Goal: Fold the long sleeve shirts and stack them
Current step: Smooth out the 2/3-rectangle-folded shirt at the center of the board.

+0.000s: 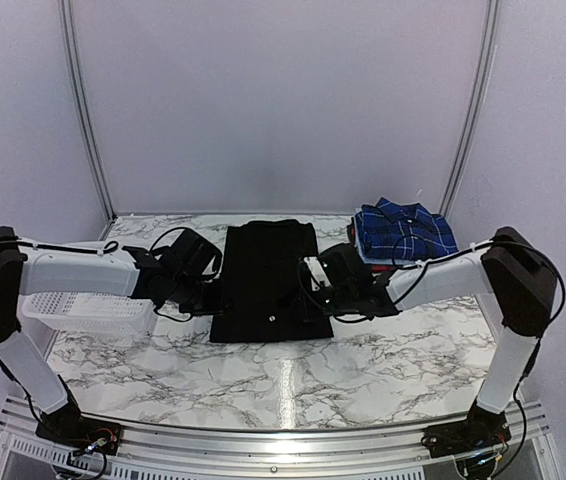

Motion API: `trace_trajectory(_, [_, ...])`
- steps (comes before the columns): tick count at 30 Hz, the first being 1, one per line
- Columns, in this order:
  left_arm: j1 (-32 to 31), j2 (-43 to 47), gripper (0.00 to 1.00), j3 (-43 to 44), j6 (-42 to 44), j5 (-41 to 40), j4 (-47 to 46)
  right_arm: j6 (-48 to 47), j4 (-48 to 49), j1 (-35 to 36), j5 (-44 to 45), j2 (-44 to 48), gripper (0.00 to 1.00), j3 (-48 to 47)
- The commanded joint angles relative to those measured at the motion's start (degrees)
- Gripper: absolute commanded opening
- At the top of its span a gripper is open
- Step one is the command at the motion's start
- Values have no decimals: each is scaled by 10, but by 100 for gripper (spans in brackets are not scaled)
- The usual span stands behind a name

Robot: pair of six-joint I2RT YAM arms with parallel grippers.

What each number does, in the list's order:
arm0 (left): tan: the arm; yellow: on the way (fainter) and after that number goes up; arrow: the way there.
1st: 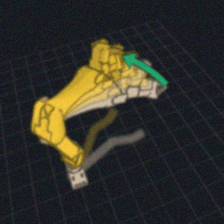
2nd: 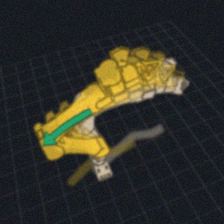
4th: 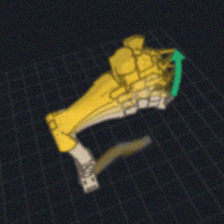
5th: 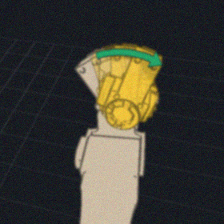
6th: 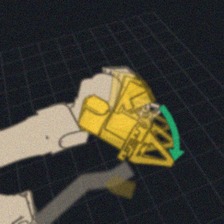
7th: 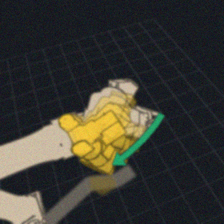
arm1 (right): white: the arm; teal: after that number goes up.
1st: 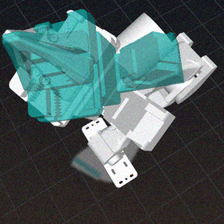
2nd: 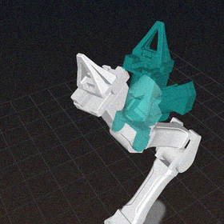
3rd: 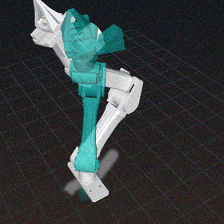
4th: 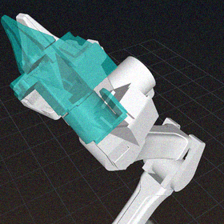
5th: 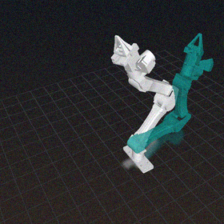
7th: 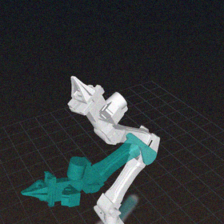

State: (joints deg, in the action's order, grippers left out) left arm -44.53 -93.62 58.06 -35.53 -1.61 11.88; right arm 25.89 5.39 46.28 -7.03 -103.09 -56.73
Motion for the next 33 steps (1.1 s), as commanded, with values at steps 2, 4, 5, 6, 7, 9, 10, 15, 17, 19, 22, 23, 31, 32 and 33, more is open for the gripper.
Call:
trace_trajectory(2, [2,-32,32,29,6,6,-12,-11,-22,-1,3,-61,13,-101])
trace_trajectory(4, [2,-37,31,29,7,7,-13,-13,-40,-5,9,-83,13,-133])
trace_trajectory(5, [2,-37,31,28,7,8,-13,-12,-46,-8,11,-95,13,-146])
trace_trajectory(6, [2,-38,31,26,7,8,-13,-11,-51,-13,13,-105,13,-160])
trace_trajectory(7, [2,-37,31,24,7,8,-14,-9,-59,-18,15,-115,13,-172])
trace_trajectory(9, [2,-35,31,20,8,8,-15,-9,-70,-30,14,-132,13,-191])
trace_trajectory(10, [2,-33,31,19,9,8,-14,-10,-71,-36,13,-141,13,-200])
trace_trajectory(15, [1,-29,31,21,16,10,-14,-19,-85,-63,-6,-191,13,-256])
trace_trajectory(17, [2,-28,31,22,17,10,-14,-22,-91,-68,-7,-198,14,-267])
trace_trajectory(19, [2,-29,31,23,18,10,-14,-22,-91,-74,-13,-195,14,-266])
trace_trajectory(22, [2,-32,31,22,18,11,-14,-21,-85,-76,-18,-177,14,-246])
trace_trajectory(23, [2,-33,31,22,18,11,-14,-21,-81,-77,-18,-167,14,-236])
trace_trajectory(31, [2,-37,31,24,20,13,-15,-14,-66,-51,-42,-109,15,-162])
trace_trajectory(32, [2,-37,31,25,20,13,-15,-14,-68,-46,-45,-108,15,-158])
trace_trajectory(33, [2,-37,31,26,20,13,-15,-15,-67,-43,-48,-106,15,-154])
